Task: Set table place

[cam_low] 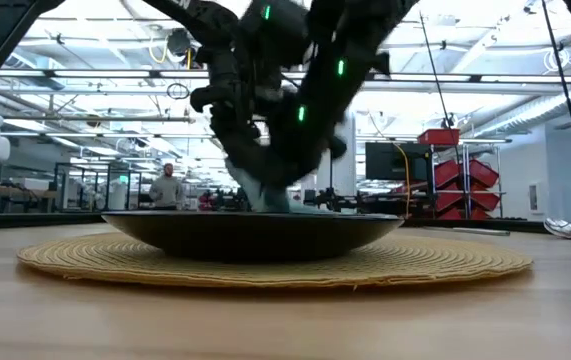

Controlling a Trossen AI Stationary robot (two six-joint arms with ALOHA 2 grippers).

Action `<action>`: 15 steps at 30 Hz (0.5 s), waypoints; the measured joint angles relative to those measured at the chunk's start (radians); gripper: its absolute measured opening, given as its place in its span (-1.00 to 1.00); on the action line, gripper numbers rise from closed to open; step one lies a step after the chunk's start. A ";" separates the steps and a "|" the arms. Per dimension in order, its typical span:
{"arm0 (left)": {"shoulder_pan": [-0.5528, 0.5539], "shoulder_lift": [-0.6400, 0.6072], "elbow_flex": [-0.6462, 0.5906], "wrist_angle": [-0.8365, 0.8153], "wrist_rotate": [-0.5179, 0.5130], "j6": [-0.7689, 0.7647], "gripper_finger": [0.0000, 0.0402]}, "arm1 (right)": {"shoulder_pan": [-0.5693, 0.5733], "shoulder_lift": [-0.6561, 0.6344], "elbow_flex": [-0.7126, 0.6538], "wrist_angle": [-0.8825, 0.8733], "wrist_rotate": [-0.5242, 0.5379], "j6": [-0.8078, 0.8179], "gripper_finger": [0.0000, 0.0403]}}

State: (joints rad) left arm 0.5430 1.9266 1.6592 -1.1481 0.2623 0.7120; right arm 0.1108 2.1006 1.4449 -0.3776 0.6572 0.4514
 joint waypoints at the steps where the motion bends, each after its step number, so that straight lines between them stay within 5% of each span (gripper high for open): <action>1: 0.000 0.000 0.000 -0.006 0.000 0.000 -1.00 | 0.004 -0.022 0.007 -0.027 0.015 -0.007 -0.99; 15: -0.016 0.000 0.000 -0.077 0.078 -0.027 -1.00 | 0.029 -0.260 0.016 -0.531 0.075 0.032 -1.00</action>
State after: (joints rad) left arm 0.5272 1.9266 1.6596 -1.2251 0.3400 0.6853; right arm 0.1393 1.8410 1.4612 -0.9086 0.7327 0.4839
